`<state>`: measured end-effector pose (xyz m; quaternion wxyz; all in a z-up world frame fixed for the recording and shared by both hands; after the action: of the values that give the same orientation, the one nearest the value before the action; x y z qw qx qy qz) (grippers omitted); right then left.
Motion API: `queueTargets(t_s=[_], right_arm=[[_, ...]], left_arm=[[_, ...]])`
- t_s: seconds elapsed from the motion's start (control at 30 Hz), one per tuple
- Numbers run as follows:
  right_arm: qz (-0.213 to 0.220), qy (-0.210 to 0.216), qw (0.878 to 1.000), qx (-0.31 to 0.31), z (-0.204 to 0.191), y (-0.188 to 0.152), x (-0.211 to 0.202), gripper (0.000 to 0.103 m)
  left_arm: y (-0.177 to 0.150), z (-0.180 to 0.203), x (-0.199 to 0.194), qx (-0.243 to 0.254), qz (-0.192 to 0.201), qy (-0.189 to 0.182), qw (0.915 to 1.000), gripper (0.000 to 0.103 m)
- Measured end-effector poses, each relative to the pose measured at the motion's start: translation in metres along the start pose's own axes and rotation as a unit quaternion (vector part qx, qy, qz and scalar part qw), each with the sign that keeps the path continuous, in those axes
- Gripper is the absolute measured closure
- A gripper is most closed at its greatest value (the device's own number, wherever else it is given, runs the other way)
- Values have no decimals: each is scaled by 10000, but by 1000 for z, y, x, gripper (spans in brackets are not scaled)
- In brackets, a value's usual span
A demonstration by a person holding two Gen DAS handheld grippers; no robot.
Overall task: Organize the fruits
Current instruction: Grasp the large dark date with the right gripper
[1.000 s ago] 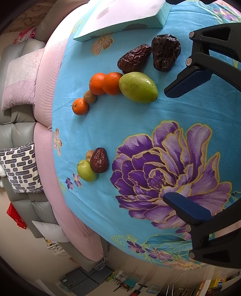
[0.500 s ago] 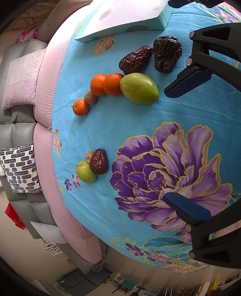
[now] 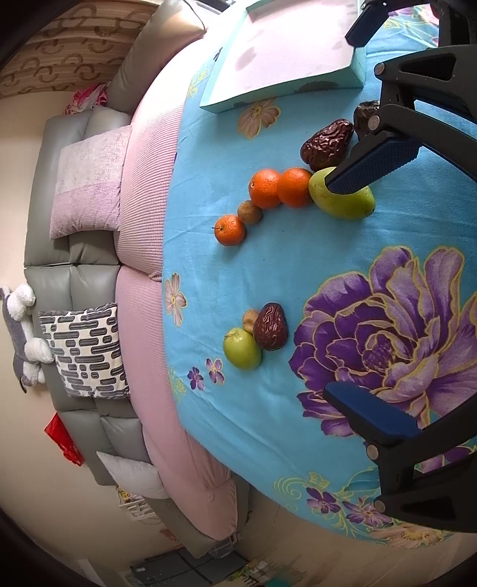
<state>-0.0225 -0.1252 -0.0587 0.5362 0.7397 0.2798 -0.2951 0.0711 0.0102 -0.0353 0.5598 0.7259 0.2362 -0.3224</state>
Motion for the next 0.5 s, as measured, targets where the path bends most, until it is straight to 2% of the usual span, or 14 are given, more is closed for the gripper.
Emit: queueTargets(t_s=[0.1, 0.13, 0.17, 0.23, 0.33, 0.5], right_arm=[[-9, 179, 9997, -193, -13, 2, 5, 21], [-39, 302, 9994, -192, -15, 2, 8, 26], [-87, 417, 9990, -162, -18, 1, 11, 33], [-234, 490, 9984, -129, -19, -3, 20, 36], [-354, 440, 9983, -142, -16, -5, 32, 36], [-432, 496, 9974, -297, -26, -5, 43, 36]], left_arm=[[-4, -4, 10, -305, -340, -397, 9982, 0], [-5, -7, 13, -438, -432, -447, 9971, 0], [-7, -11, 16, -541, -487, -426, 9964, 0], [-8, -21, 19, -646, -530, -263, 9962, 0], [-11, -34, 25, -789, -605, -79, 9950, 0], [-15, -43, 31, -922, -733, -43, 9930, 0]])
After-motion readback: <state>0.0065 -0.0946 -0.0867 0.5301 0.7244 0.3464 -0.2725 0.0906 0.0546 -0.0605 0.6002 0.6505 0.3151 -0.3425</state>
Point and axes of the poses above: each gripper's, at about its wrist camera, not at the fingertips, and x roughly the way its jaws point, z to its right, y to its top, the point moved 7 cm from there along x, roughly the way its jaws point, and after that the axes turned 9 degrees about y, right-handed, at the moved point
